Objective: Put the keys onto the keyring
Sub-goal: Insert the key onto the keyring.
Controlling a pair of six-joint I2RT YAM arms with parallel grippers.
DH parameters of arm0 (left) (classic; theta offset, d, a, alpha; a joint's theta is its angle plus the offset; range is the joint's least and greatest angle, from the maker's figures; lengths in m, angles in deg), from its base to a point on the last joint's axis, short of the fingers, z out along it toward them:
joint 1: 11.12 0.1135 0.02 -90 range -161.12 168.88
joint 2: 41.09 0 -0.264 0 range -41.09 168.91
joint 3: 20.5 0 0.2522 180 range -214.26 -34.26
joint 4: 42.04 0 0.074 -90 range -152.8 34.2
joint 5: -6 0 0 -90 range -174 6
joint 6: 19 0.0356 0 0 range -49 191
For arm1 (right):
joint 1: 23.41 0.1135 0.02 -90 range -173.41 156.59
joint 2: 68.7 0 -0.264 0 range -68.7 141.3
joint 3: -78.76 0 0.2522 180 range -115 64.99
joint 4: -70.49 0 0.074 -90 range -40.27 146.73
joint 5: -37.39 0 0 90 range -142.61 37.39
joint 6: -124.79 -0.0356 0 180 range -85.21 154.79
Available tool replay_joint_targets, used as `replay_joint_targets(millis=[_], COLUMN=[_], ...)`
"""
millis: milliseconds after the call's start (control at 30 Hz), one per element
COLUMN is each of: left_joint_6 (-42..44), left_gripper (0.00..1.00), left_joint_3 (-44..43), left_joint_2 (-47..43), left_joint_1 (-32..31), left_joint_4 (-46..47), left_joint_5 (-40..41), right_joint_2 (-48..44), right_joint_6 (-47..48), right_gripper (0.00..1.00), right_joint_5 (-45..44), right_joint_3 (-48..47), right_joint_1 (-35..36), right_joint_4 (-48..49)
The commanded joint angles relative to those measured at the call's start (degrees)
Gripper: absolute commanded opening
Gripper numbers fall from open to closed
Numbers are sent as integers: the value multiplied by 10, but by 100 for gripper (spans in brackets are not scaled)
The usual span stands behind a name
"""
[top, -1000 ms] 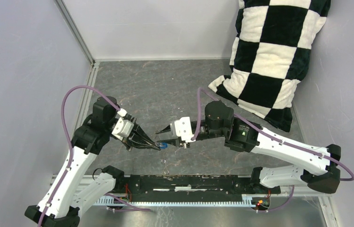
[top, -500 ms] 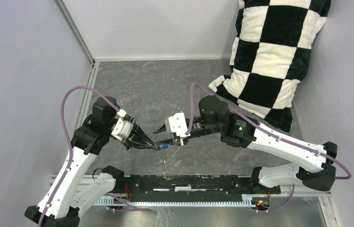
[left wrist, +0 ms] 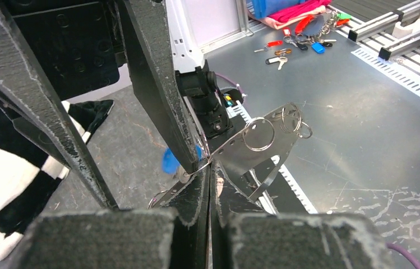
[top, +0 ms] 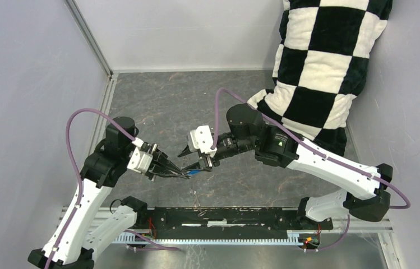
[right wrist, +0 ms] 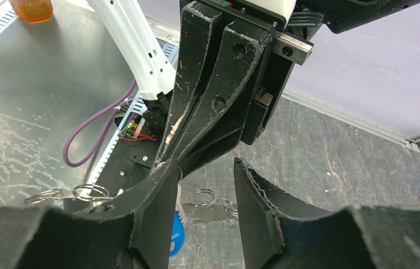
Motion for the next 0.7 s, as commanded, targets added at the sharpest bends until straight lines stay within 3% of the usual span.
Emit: replay_joint_targets(millis=[0, 400, 500, 667], left_joint_6=[54, 92, 91, 84], left_gripper=[2, 2, 2, 2], left_joint_3=[-22, -51, -56, -65], left_joint_2=[8, 24, 28, 39], left_joint_1=[-3, 4, 9, 21], left_joint_4=[-13, -14, -15, -17], left_joint_5=[-37, -35, -37, -45], right_joint_2=[3, 14, -4, -53], right_joint_6=[-18, -28, -32, -24], right_gripper=[49, 56, 66, 65], right_joint_5=[-7, -19, -50, -55], right_joint_3=[-37, -98, -102, -70], right_joint_1=[-4, -14, -24, -36], right_joint_4=[1, -24, -23, -27])
